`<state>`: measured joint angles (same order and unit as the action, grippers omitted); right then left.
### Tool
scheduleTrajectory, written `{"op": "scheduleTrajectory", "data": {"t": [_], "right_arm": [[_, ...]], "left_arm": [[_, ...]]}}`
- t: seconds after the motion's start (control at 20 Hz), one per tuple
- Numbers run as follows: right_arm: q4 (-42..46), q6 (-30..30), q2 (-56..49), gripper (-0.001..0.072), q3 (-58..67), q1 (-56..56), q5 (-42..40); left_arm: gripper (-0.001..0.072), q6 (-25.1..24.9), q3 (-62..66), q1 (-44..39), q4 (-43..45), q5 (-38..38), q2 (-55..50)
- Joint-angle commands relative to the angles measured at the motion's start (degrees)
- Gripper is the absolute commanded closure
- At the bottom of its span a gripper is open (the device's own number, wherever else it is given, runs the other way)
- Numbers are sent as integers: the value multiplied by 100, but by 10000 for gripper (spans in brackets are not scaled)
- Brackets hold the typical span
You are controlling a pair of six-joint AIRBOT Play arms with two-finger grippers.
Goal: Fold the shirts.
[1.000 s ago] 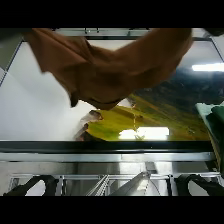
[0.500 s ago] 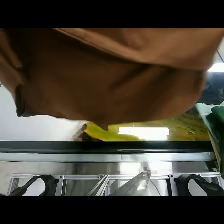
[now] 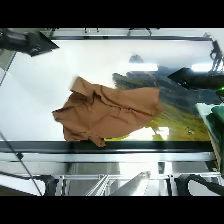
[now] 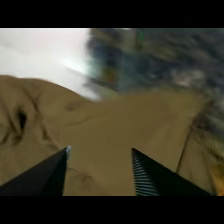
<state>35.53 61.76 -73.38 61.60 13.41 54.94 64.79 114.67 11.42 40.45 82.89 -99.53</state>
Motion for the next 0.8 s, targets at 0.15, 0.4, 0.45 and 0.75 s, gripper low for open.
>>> {"op": "scheduleTrajectory", "data": {"t": [0.15, 0.4, 0.45, 0.75], "right_arm": [[1102, -258, -649, 81, 66, 1047, 756], [1561, -525, -1329, 263, 52, 1222, 1290], [1438, -693, -1508, 353, 52, 1169, 1353], [1180, -1019, -2328, 257, 57, 629, 1451]], "left_arm": [[42, 1029, -442, 874, 208, 1241, -507], [74, 964, -3547, 1290, 1071, 1325, 1082], [73, 966, -4148, 1287, 1460, 1307, 1419], [69, 1027, -6734, 1226, 2151, 1008, 2813]]}}
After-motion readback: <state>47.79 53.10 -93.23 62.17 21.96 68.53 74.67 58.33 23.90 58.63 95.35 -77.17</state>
